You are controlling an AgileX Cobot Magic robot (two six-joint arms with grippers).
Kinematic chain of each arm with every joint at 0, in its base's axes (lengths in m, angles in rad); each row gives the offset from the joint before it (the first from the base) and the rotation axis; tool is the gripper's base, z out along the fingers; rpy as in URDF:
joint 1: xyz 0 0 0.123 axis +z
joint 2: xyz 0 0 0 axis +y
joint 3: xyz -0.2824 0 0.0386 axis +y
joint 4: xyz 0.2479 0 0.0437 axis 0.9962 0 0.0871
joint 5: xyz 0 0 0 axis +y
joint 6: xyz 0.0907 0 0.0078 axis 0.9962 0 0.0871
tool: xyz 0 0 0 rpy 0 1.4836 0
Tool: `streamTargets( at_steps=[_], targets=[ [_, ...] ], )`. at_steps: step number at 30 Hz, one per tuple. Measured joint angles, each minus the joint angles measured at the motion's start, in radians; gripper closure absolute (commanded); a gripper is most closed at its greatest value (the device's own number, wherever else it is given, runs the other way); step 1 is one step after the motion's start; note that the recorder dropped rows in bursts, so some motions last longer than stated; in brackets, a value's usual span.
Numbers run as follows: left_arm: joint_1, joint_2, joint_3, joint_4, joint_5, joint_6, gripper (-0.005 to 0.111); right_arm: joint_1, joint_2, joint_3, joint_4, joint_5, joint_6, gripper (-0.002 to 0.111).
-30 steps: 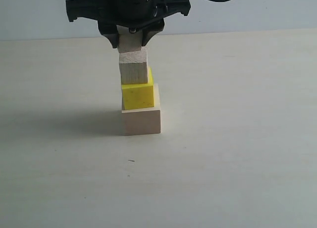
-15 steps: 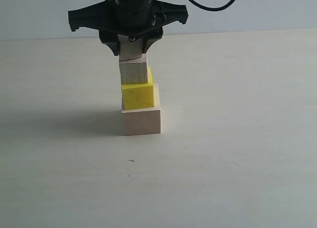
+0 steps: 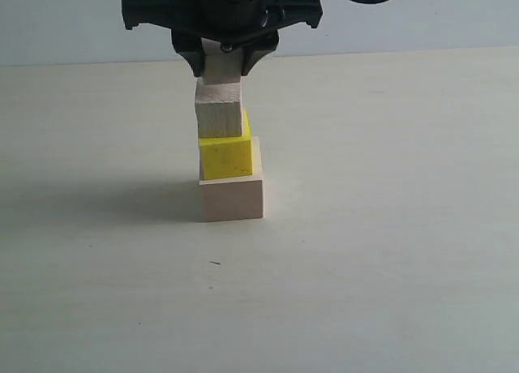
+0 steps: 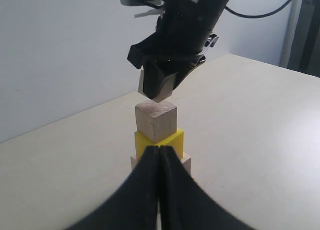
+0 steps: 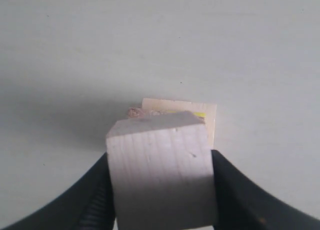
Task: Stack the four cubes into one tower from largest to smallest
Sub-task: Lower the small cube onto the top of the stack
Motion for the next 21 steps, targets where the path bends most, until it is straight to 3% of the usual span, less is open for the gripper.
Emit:
streamTargets(
  at_steps=[21],
  targets=[
    [0.0,-0.031,0.016,0.0,0.0,-0.002,0.107,-0.001,0.016,0.017,0.036,0.002,0.004,0.108]
  ],
)
